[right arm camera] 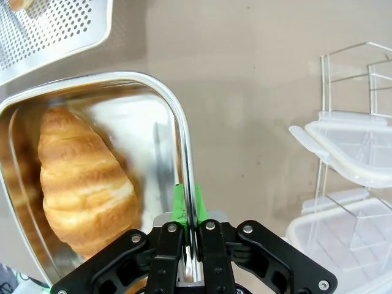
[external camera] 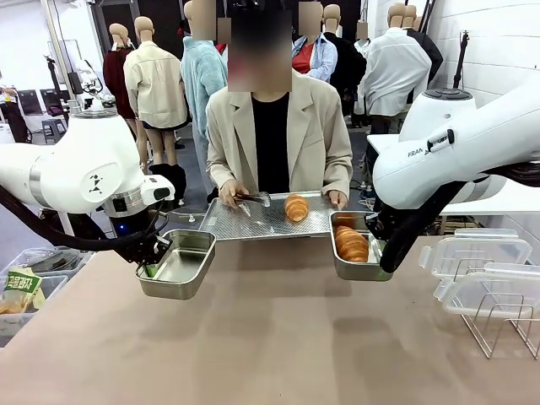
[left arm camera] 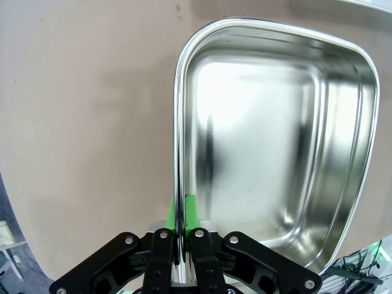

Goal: Place the bread in airtight containers.
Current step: Once an object is inside an Airtight Container , place the container in the center of the table.

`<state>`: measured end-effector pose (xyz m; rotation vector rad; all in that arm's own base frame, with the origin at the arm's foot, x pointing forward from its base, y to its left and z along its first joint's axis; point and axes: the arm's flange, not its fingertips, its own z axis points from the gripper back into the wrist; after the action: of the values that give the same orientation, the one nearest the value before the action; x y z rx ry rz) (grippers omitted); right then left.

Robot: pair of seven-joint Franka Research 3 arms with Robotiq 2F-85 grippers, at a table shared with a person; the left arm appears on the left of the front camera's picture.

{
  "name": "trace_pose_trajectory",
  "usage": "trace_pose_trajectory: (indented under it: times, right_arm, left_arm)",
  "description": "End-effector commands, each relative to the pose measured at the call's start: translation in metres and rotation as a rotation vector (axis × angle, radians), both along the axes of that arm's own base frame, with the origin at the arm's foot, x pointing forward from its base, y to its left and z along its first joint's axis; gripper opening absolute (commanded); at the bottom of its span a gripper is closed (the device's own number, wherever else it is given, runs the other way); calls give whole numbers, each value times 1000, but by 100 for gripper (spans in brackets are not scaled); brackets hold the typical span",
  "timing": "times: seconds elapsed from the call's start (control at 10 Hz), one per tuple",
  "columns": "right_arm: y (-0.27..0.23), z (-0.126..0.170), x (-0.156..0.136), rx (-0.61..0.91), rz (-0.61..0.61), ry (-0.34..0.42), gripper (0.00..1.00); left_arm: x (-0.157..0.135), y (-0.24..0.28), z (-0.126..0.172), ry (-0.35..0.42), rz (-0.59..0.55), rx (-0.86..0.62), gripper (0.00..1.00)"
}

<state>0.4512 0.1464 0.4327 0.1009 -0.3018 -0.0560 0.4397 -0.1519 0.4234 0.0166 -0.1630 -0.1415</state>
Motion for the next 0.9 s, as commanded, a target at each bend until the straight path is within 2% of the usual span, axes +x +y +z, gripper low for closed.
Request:
trace_pose_trajectory:
  times: [0.0,0.4,0.7,0.8]
  right_arm:
    - [0,2,-3,5,2,-16,0]
    - [0,0,0,0,0,0,0]
    - [9,-34,11,-37,-16,15,0]
    - [10,-50,16,-49,-12,40,0]
  left_arm:
    - [1,2,4,-13,0,-4,0]
    - [1,2,4,-13,0,-4,0]
    - [1,2,4,-13,0,-4,0]
    - [1,2,4,-13,0,-4,0]
